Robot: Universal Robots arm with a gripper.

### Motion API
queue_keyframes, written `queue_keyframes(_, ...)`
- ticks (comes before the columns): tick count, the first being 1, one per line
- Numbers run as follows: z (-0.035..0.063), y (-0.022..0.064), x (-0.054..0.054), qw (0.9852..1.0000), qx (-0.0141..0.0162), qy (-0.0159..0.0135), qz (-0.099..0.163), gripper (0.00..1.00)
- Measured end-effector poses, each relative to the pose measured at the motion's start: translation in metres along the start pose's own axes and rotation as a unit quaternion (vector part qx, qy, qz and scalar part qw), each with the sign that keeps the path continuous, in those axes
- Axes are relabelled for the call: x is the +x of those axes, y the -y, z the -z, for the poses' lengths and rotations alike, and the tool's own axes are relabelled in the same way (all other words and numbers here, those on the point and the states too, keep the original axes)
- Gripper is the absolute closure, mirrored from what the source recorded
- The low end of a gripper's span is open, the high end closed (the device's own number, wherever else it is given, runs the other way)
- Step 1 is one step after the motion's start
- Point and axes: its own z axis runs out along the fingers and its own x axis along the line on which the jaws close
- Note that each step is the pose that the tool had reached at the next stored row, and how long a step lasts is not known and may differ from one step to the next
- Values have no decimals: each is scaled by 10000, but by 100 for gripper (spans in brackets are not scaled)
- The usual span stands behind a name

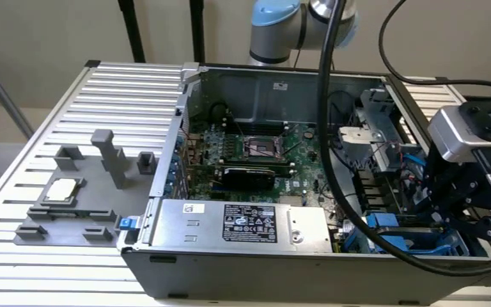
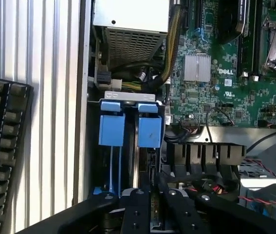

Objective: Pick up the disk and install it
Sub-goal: 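Insert the second disk wire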

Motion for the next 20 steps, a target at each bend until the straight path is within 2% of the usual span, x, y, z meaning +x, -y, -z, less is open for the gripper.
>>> queue_keyframes(2,-2,1,-24,10000,-1,-48,-6,100)
queue_keyframes(7,-10,2,-80,9999,0,-122,-30,100)
queue_keyframes(18,-18,3,-100,9994,23,-233,-258,100)
queue_keyframes(20,-20,2,-115,9993,25,-264,-279,100)
